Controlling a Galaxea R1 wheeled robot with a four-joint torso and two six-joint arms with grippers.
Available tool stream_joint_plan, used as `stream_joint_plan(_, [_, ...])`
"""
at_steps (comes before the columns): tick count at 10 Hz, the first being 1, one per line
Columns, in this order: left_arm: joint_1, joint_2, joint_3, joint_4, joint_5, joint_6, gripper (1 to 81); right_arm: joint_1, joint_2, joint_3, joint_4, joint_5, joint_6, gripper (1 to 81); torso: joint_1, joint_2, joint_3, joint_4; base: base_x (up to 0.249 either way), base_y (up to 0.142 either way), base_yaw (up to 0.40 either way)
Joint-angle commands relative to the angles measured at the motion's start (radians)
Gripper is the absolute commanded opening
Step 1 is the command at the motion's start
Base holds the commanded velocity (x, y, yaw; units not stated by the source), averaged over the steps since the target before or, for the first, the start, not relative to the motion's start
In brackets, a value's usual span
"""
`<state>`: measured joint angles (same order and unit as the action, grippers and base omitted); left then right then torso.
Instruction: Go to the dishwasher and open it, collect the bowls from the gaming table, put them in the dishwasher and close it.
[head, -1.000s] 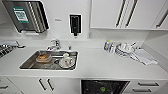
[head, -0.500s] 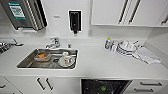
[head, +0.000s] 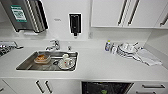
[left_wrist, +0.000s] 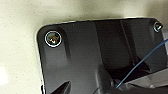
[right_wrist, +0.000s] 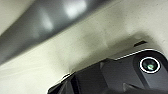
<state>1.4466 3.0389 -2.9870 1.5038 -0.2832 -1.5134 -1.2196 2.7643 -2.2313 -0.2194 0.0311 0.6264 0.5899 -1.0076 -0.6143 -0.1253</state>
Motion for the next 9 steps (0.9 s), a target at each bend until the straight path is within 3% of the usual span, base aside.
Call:
stream_joint_plan(1, [-0.019,-0.005,-0.007,0.007,0.039,0.009,81.1,0.165,-0.192,0.194,0.129,0.047,0.226,81.1,0.000,0.000,0.000,0.000,0.000,0.000,0.000])
stream_joint_plan(4, [-0.021,-0.001,-0.007,0.009,0.041,0.010,81.1,0.212,-0.312,0.340,0.169,0.101,0.246,81.1,0.005,-0.006,0.000,0.000,0.000,0.000,0.000])
stream_joint_plan(6, [-0.016,-0.005,-0.007,0.009,0.041,0.009,81.1,0.254,-0.337,0.404,0.167,0.162,0.254,81.1,0.005,-0.006,0.000,0.000,0.000,0.000,0.000])
stream_joint_plan(9, [-0.013,-0.011,-0.007,0.003,0.041,0.009,81.1,0.321,-0.334,0.498,0.147,0.162,0.240,81.1,0.005,-0.006,0.000,0.000,0.000,0.000,0.000])
